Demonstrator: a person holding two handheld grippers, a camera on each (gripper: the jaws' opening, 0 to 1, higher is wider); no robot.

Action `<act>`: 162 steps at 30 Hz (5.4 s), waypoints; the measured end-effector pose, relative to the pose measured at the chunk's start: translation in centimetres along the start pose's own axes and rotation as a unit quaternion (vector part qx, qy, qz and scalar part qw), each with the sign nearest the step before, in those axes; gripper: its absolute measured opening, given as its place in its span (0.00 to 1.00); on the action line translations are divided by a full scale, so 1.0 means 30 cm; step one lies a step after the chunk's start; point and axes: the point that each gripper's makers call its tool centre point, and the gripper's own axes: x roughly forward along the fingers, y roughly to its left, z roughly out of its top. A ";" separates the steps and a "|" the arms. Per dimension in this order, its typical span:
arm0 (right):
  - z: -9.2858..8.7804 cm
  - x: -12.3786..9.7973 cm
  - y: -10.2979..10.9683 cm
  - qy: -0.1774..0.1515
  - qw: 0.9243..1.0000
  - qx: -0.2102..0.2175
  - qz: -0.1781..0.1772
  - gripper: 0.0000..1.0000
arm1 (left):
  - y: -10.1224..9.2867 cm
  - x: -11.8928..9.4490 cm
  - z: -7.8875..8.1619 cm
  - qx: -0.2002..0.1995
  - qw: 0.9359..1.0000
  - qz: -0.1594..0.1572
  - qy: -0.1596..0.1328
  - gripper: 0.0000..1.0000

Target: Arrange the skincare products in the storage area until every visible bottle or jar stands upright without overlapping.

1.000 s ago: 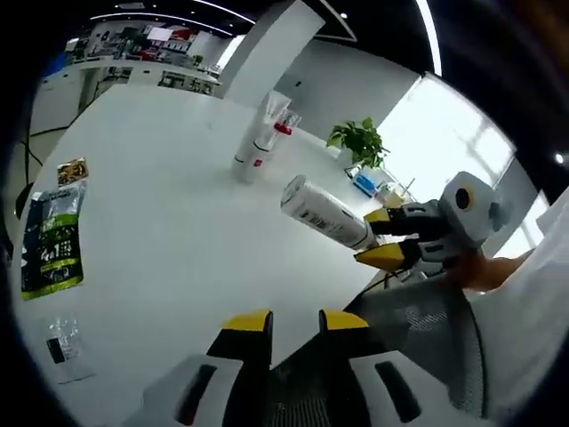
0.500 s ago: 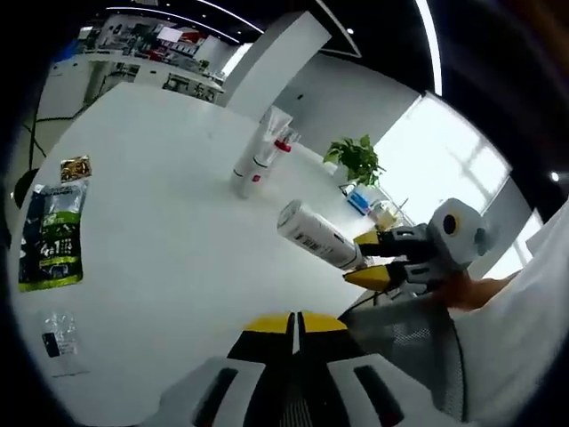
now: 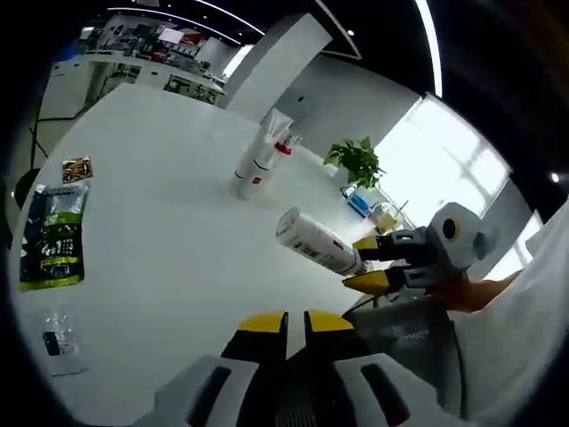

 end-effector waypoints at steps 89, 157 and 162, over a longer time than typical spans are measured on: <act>-0.008 0.009 0.020 0.011 1.000 -0.021 0.010 0.17 | 0.011 0.022 0.039 -0.071 0.997 -0.017 -0.034 0.26; 0.058 0.005 0.122 -0.031 0.994 -0.091 0.059 0.17 | -0.015 0.016 0.066 -0.119 0.990 -0.055 -0.058 0.54; 0.081 0.000 0.155 -0.047 0.989 -0.115 0.074 0.17 | -0.031 0.012 0.075 -0.153 0.983 -0.087 -0.061 0.52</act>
